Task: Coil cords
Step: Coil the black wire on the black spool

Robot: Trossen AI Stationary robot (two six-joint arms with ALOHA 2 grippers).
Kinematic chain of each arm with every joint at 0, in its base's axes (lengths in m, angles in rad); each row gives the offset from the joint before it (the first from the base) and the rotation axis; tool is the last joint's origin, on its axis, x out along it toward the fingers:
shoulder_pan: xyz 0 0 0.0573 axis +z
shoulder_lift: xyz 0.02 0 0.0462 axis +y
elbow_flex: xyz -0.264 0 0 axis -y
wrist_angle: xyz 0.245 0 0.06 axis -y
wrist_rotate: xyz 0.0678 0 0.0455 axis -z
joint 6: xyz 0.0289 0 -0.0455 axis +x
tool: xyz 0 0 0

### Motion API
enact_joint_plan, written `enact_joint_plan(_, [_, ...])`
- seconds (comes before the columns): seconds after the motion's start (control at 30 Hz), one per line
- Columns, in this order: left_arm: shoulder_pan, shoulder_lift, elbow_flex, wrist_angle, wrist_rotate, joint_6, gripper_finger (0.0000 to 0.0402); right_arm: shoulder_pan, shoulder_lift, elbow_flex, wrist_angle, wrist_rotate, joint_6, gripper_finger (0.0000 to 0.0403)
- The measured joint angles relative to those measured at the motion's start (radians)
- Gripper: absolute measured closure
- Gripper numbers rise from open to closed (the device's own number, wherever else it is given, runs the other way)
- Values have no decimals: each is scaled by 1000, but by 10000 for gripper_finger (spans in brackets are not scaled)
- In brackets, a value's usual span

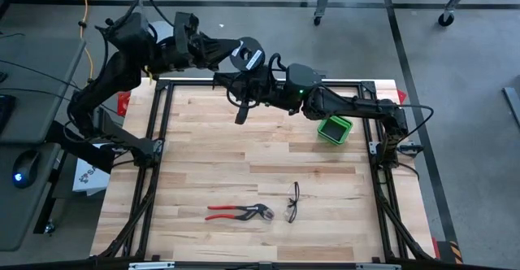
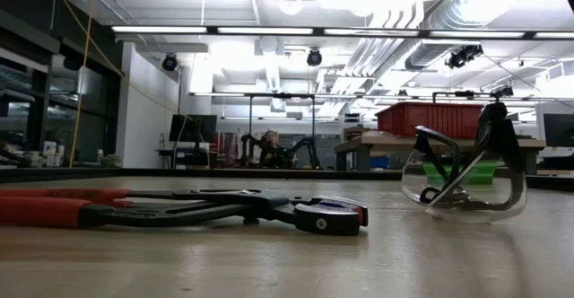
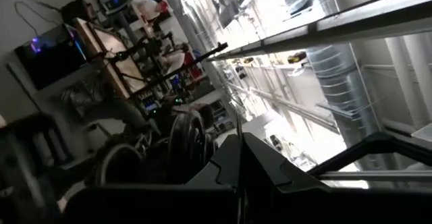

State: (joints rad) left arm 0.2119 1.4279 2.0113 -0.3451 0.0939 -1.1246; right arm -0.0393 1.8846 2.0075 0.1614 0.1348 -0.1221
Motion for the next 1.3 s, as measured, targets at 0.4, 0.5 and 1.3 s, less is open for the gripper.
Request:
enact_joint_plan(0.4, [0, -52, 0, -84, -111, 106, 401, -13, -20, 0, 43, -73, 26, 403])
enact_joint_plan(0.5, [16, -51, 0, -80, -135, 136, 401, -4, -20, 0, 40, -83, 11, 403])
enact_joint_plan(1.3, [34, 4, 0, 9, -27, -34, 401, -70, 2, 0, 202, 22, 9, 403])
